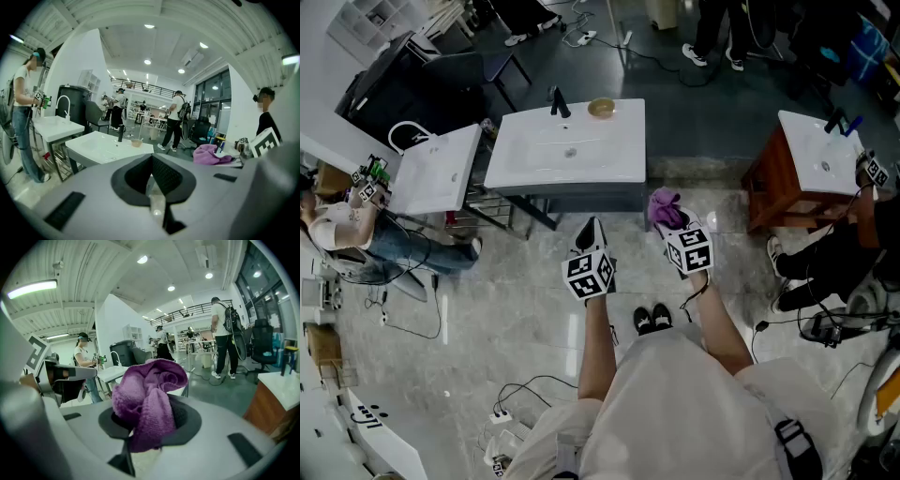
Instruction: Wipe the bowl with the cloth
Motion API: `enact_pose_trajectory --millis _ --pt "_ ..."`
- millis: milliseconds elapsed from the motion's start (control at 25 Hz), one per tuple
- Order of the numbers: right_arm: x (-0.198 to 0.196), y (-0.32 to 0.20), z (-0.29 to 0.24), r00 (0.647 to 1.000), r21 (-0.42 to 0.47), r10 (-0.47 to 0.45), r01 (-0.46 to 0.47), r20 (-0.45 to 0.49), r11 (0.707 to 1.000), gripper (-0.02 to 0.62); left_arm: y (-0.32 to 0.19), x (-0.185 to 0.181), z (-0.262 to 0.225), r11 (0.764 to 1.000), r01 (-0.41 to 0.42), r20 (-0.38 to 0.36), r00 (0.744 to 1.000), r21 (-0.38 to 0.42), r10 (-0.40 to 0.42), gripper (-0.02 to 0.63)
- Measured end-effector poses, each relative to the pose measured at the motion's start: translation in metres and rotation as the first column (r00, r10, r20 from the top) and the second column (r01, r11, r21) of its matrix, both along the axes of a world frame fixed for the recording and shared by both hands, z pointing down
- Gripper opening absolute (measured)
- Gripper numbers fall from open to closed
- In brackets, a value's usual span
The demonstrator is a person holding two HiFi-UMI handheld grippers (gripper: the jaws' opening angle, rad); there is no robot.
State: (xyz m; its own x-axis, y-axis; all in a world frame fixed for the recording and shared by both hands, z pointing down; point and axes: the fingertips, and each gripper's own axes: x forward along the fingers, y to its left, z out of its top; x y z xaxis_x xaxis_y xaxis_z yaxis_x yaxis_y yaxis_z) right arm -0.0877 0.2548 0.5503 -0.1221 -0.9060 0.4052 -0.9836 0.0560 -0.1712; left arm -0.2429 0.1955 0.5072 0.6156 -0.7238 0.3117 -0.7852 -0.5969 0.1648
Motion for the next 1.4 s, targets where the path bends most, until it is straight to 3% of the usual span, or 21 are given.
enact_pose_trajectory --millis 400,600,960,1400 --pt "0.027 -0.001 0.003 1.0 0.007 0.007 -0.007 0.025 1.0 0.121 -0.007 0.009 -0.001 0.999 0.038 0.028 0.999 0.007 -0.039 0.006" --pt "0.048 -0.015 -0.005 0.997 0.051 0.015 -0.019 0.073 0.999 0.12 -0.016 0.016 -0.007 0.998 0.057 0.02 0.998 0.018 -0.058 0.006" --pt "0.065 -0.036 0.011 0.999 0.024 -0.015 0.014 0.039 1.0 0.12 -0.04 0.022 0.009 0.995 0.102 0.017 0.995 -0.006 -0.102 0.006" --pt "0.088 -0.112 0.019 1.0 -0.047 -0.014 0.015 0.009 0.999 0.12 -0.127 0.036 0.02 0.992 0.106 0.003 0.994 -0.068 -0.106 0.006"
